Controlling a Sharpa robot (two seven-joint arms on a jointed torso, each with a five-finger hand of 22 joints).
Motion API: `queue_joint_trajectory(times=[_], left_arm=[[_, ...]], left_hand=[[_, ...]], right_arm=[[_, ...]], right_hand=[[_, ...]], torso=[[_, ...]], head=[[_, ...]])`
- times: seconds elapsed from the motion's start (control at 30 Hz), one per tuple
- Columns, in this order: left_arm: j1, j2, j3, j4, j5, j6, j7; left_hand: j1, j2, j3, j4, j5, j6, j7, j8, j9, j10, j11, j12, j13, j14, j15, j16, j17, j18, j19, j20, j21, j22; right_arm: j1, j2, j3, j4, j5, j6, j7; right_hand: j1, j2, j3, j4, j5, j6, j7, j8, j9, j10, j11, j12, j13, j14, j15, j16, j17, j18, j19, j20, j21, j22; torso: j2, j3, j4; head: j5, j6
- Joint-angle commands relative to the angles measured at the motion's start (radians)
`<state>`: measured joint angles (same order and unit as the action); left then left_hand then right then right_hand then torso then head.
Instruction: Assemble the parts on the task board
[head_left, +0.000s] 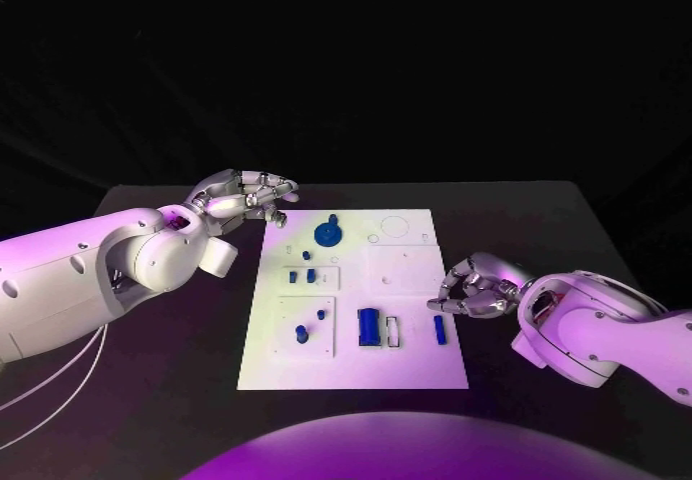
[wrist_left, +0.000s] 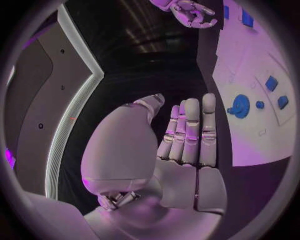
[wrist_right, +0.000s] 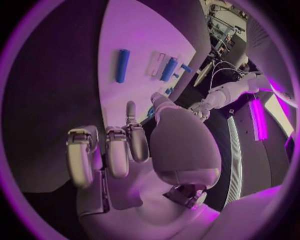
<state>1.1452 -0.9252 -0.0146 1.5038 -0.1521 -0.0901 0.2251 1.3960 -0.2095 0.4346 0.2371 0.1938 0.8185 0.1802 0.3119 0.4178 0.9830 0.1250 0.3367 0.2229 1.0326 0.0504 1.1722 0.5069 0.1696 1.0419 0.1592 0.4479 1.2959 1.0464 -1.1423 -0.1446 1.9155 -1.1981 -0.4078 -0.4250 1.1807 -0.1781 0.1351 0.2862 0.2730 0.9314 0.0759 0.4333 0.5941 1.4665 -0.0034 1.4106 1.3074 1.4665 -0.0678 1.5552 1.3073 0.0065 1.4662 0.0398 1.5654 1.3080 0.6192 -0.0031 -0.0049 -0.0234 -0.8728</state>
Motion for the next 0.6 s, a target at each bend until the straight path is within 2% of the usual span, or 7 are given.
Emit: queue_joint_trajectory(times=[0.03, 0.2, 0.37, 0.5, 0.6], left_arm=[[0.001, 0.002, 0.001, 0.003, 0.000, 0.004, 0.010], [0.001, 0.003, 0.001, 0.003, 0.000, 0.005, 0.010], [0.001, 0.002, 0.000, 0.003, 0.000, 0.006, 0.009], [0.001, 0.001, 0.000, 0.003, 0.000, 0.007, 0.009], [0.001, 0.000, 0.000, 0.003, 0.000, 0.007, 0.009]], left_hand=[[-0.008, 0.003, -0.004, -0.003, -0.002, -0.008, 0.001, 0.005, 0.001, -0.008, -0.002, 0.006, 0.002, -0.002, 0.004, -0.006, -0.001, 0.010, 0.004, 0.000, -0.005, -0.001], [-0.008, 0.003, -0.004, -0.003, -0.002, -0.008, 0.001, 0.005, 0.001, -0.008, -0.002, 0.006, 0.002, -0.002, 0.004, -0.006, -0.001, 0.010, 0.004, 0.000, -0.005, -0.001], [-0.008, 0.003, -0.004, -0.003, -0.002, -0.008, 0.001, 0.005, 0.001, -0.008, -0.002, 0.006, 0.002, -0.002, 0.004, -0.006, -0.001, 0.010, 0.004, 0.000, -0.005, -0.001], [-0.008, 0.003, -0.004, -0.003, -0.002, -0.008, 0.001, 0.005, 0.001, -0.008, -0.002, 0.006, 0.002, -0.002, 0.004, -0.006, -0.001, 0.010, 0.004, 0.000, -0.005, -0.001], [-0.008, 0.003, -0.004, -0.004, -0.002, -0.008, 0.001, 0.007, 0.002, -0.008, -0.002, 0.007, 0.002, -0.002, 0.004, -0.006, -0.001, 0.010, 0.005, 0.000, -0.007, -0.001]], right_arm=[[-0.015, -0.008, -0.002, 0.013, -0.104, 0.013, -0.029], [-0.045, -0.009, -0.003, 0.017, -0.154, 0.028, -0.059], [-0.067, 0.000, -0.003, 0.010, -0.196, 0.037, -0.079], [-0.073, 0.007, -0.003, 0.002, -0.221, 0.045, -0.093], [-0.076, 0.012, -0.003, -0.003, -0.230, 0.047, -0.099]], right_hand=[[0.009, -0.003, -0.003, 0.000, -0.004, 0.010, -0.002, 0.002, 0.001, 0.000, 0.004, -0.002, 0.130, 0.097, 0.007, 0.003, 0.233, -0.007, 0.105, 0.007, 0.005, 0.263], [0.023, 0.001, -0.001, 0.000, 0.003, 0.045, -0.012, 0.018, 0.012, -0.002, -0.003, -0.006, 0.126, 0.096, 0.002, 0.000, 0.228, -0.007, 0.105, 0.007, 0.005, 0.263], [0.023, 0.002, -0.001, 0.000, 0.004, 0.049, -0.013, 0.019, 0.013, 0.000, -0.004, -0.004, 0.128, 0.095, 0.001, -0.001, 0.226, -0.007, 0.105, 0.006, 0.005, 0.263], [0.022, 0.002, -0.002, 0.001, 0.003, 0.051, -0.014, 0.020, 0.014, 0.000, -0.005, -0.005, 0.128, 0.096, 0.001, 0.000, 0.228, -0.007, 0.105, 0.006, 0.005, 0.263], [0.021, 0.001, -0.002, 0.002, 0.002, 0.051, -0.014, 0.020, 0.014, 0.000, -0.005, -0.005, 0.128, 0.096, 0.000, 0.000, 0.227, -0.007, 0.105, 0.006, 0.005, 0.263]], torso=[[-0.001, 0.0012, -0.0048], [-0.001, 0.0014, -0.0041], [0.000, 0.0011, -0.0028], [-0.001, -0.0009, -0.0017], [-0.001, -0.0008, -0.0028]], head=[[-0.002, 0.000], [-0.005, 0.000], [-0.005, 0.000], [-0.008, 0.000], [-0.008, 0.000]])
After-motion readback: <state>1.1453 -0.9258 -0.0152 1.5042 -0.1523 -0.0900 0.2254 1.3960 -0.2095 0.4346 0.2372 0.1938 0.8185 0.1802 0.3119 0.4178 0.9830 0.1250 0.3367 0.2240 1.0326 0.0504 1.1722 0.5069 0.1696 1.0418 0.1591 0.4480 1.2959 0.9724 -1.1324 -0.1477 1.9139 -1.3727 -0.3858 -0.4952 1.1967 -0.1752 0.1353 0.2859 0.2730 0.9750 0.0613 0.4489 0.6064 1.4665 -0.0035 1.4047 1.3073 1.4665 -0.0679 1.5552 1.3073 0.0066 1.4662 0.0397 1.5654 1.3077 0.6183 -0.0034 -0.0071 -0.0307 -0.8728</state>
